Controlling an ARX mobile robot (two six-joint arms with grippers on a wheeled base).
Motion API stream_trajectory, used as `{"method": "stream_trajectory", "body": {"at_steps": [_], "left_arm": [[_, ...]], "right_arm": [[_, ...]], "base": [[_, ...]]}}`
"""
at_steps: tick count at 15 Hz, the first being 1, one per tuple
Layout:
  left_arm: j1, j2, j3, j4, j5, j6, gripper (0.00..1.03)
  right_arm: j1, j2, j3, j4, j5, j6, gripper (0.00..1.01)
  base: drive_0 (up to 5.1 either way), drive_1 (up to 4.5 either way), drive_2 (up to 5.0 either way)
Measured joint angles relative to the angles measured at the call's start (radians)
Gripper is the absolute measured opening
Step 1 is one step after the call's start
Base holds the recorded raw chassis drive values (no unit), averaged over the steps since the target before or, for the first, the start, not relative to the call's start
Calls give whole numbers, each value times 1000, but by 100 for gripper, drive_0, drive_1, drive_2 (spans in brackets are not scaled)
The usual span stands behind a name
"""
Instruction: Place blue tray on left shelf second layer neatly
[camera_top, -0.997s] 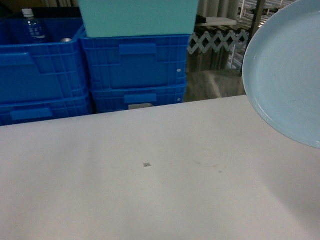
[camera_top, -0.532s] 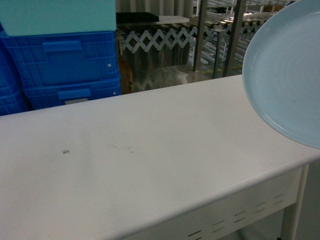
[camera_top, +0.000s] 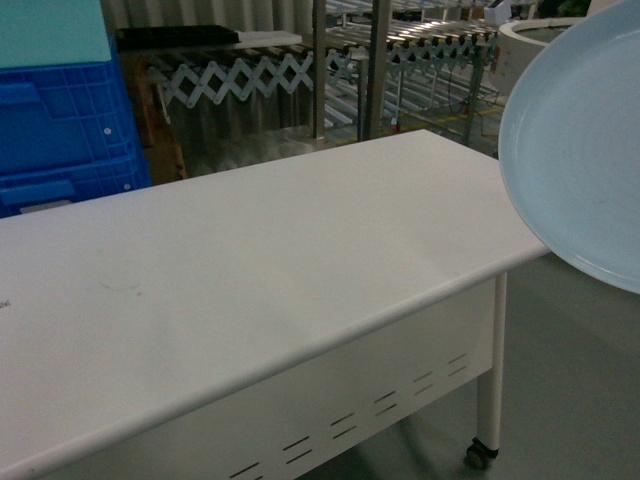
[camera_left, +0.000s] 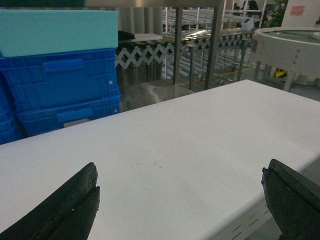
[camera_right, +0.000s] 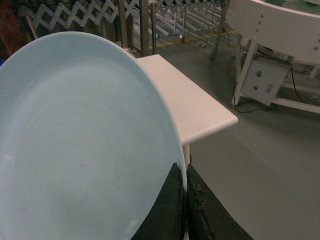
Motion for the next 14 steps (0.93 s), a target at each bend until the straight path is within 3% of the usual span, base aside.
{"method": "stream_trajectory", "body": {"at_steps": [14], "left_arm": [[-2,0,0,7,-1,0,98]], "right_arm": [[10,-1,0,1,-10,1,2]], "base": [[228,-155,-560]]}}
